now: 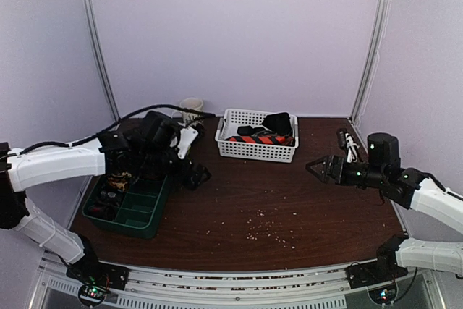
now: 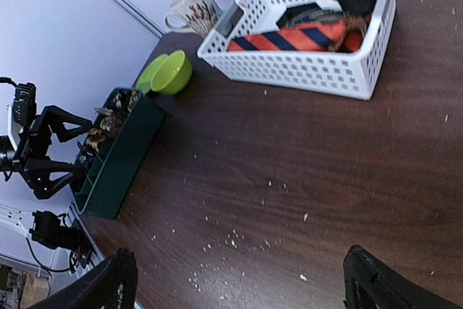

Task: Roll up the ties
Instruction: Reset both arms

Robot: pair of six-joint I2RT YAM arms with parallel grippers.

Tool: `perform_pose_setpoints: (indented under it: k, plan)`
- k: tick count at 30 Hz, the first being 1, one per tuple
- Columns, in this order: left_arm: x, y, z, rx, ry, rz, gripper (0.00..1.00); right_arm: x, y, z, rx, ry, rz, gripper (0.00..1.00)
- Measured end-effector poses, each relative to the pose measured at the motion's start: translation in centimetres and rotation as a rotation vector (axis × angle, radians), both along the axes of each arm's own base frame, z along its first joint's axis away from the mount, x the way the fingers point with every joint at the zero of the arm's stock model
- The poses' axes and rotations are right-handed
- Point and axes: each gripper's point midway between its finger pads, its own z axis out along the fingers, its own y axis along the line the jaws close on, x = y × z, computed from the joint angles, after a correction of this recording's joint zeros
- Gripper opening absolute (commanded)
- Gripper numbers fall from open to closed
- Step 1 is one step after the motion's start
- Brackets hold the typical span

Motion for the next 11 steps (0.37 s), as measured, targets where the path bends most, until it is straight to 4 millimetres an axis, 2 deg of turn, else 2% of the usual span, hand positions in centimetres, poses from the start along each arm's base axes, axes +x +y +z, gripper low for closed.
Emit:
perform_pose_setpoints:
  k: [3,6,9,11]
  plan:
    - [-2.3,-2.8,-3.2,0.029,0.05,-0.06,0.98,-1.4,-0.1,-4.3,0.006,0.104,0.008,1.0]
    - [-3.7,-5.0,-4.5,0.026,0.063,-0.092,0.98,-2.7,-0.5,-7.2,0.025,0.174,-0.001,1.0]
    - [-4.0,-6.2,-4.8,0.001,0.064,-0.092,0.98,-3.6,-0.8,-8.3,0.046,0.19,-0.011,0.99]
    - [-3.8,-6.4,-4.6,-0.014,0.058,-0.077,0.98,-3.8,-0.9,-8.0,0.059,0.178,-0.012,1.0]
